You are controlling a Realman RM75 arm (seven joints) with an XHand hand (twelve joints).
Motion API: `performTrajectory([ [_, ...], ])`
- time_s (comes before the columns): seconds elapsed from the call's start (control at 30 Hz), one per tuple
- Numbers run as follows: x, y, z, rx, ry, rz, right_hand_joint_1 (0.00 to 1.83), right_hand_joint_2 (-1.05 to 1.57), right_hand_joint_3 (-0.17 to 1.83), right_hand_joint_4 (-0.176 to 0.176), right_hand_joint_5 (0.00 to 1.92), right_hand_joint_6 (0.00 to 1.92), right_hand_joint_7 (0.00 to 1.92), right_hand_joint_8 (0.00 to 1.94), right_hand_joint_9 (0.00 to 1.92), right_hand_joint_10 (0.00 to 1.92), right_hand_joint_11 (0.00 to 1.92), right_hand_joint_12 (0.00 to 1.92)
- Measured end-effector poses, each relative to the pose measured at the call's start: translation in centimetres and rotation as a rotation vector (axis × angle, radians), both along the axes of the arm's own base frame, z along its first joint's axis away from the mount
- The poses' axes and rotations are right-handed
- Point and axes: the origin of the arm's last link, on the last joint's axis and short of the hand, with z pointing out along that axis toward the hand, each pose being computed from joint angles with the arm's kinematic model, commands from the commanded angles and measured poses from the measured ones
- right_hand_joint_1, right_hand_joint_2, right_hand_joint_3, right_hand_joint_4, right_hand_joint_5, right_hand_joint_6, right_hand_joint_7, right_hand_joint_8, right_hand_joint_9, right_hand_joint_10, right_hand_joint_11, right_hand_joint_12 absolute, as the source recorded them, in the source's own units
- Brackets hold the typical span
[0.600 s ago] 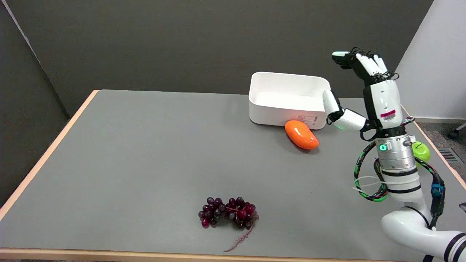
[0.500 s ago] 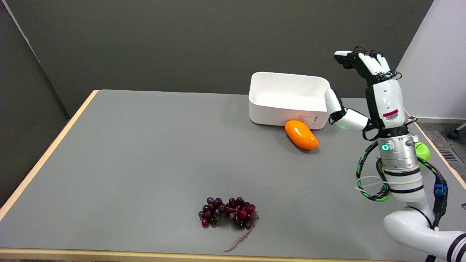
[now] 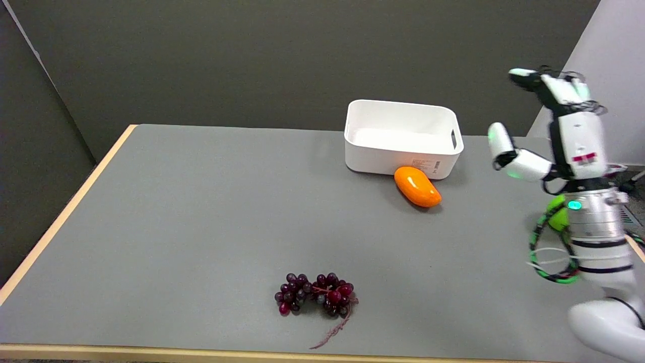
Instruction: Pick up the green apple.
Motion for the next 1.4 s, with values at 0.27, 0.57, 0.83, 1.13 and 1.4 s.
performTrajectory([
  [0.27,-0.2,3.2,4.4,-0.189,-0.027,-0.094,0.40,0.65,0.97,-0.011,0.25,0.51,0.24,0.42,0.08,0.68,0.00,1.08],
  [0.57,-1.6,5.3,8.1,-0.354,-0.065,-0.228,0.39,0.62,0.96,-0.011,0.23,0.51,0.20,0.40,0.02,0.64,0.00,0.97],
  [0.83,-4.1,5.9,10.6,-0.446,-0.110,-0.368,0.37,0.62,0.95,-0.008,0.22,0.51,0.18,0.38,0.01,0.60,0.00,0.93],
  [1.13,-7.4,5.0,12.1,-0.486,-0.163,-0.502,0.37,0.69,0.80,-0.002,0.25,0.43,0.21,0.30,0.01,0.60,0.00,0.90],
  [1.4,-10.0,3.9,12.6,-0.496,-0.205,-0.586,0.35,0.69,0.80,0.000,0.24,0.43,0.20,0.29,0.01,0.58,0.00,0.90],
])
